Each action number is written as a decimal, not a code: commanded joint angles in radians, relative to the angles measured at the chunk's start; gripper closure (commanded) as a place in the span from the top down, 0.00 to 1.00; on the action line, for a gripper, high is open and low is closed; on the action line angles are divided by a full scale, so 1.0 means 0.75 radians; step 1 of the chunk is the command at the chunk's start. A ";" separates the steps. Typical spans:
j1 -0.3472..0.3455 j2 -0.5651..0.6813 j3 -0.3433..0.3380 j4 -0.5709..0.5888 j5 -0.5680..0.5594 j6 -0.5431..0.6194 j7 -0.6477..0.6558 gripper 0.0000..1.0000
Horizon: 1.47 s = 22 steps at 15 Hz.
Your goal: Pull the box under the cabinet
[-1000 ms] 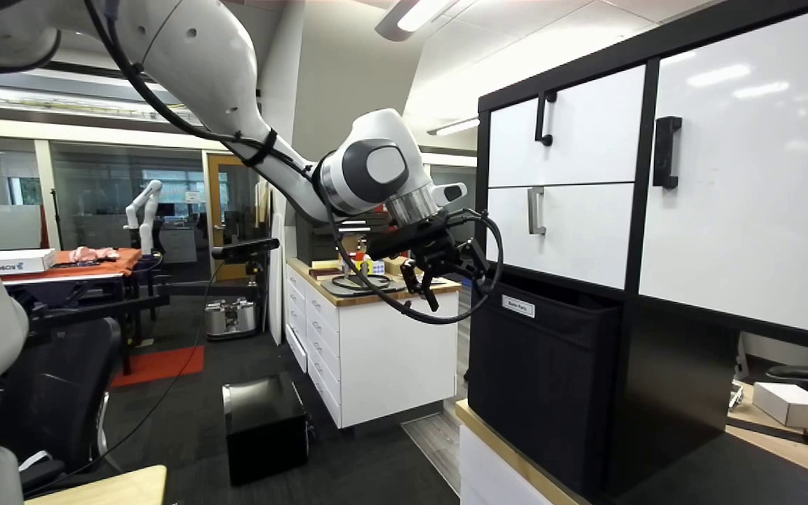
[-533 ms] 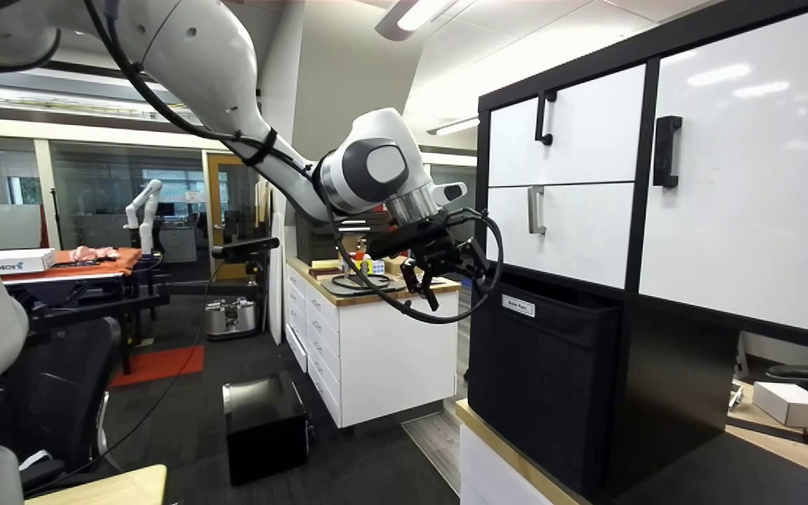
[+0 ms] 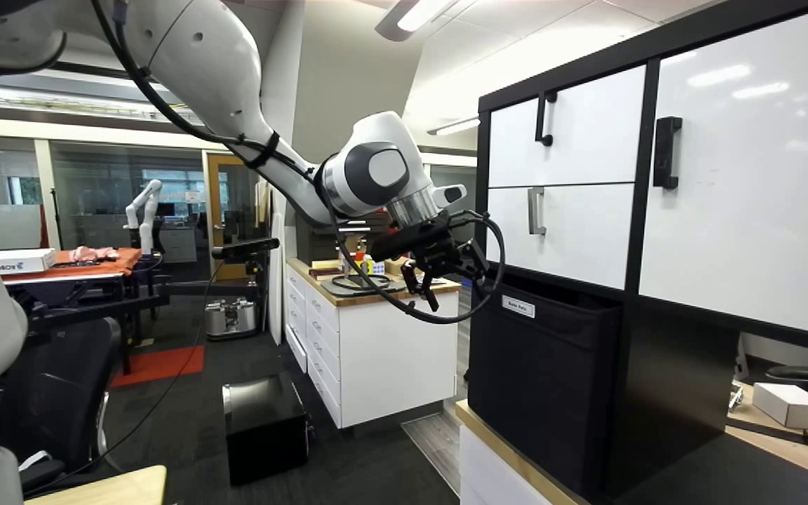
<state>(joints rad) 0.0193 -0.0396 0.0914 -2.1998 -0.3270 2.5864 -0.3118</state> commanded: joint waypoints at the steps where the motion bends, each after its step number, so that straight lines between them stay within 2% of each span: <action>1: 0.022 0.055 -0.018 0.067 -0.008 0.039 -0.065 1.00; 7: 0.017 0.123 -0.024 0.160 -0.031 0.141 -0.198 1.00; 12: 0.005 0.173 -0.035 0.201 -0.069 0.313 -0.372 1.00; 17: -0.020 0.229 -0.017 0.217 0.000 0.458 -0.562 1.00; 22: -0.033 0.307 0.001 0.250 0.058 0.486 -0.672 1.00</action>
<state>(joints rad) 0.0128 0.1446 0.0743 -2.0488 -0.3185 2.9288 -0.7451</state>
